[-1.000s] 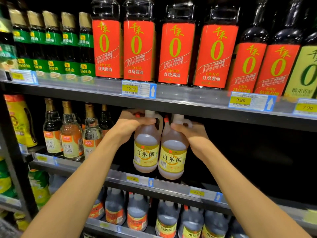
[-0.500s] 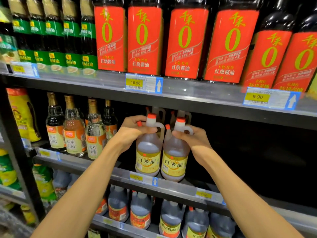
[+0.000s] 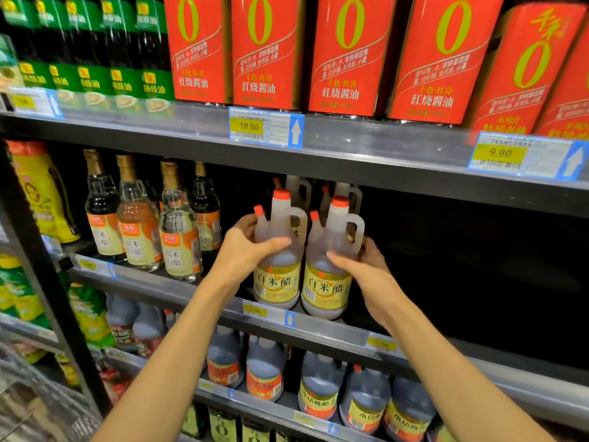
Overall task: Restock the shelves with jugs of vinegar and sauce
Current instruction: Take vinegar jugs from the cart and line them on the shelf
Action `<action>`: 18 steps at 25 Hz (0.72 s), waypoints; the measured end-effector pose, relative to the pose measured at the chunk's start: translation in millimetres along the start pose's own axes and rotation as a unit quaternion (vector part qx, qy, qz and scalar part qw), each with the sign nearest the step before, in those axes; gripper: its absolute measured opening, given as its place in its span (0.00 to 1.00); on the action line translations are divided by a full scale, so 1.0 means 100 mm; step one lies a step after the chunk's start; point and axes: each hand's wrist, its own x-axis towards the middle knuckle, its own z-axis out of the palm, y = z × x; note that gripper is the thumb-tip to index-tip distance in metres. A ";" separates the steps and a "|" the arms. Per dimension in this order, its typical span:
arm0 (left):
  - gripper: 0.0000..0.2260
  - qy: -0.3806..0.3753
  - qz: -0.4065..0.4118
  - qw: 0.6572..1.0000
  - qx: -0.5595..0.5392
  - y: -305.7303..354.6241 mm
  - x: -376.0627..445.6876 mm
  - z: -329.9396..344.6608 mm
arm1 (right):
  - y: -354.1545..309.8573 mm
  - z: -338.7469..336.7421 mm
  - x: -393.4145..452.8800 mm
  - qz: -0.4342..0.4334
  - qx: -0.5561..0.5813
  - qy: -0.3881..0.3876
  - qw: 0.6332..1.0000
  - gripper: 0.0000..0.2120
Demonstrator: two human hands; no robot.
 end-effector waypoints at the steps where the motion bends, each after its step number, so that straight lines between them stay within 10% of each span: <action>1: 0.36 0.004 -0.013 1.000 0.013 -0.08 -0.06 0.00 | 0.08 0.05 -0.05 0.009 0.000 0.003 1.000 0.35; 8: 0.39 -0.011 -0.049 0.993 0.110 -0.34 -0.19 0.01 | 0.26 0.14 -0.05 -0.006 -0.064 0.018 0.998 0.26; 18: 0.35 -0.033 -0.045 0.991 0.125 -0.40 0.03 0.02 | 0.27 0.06 0.07 0.025 -0.096 0.002 0.995 0.39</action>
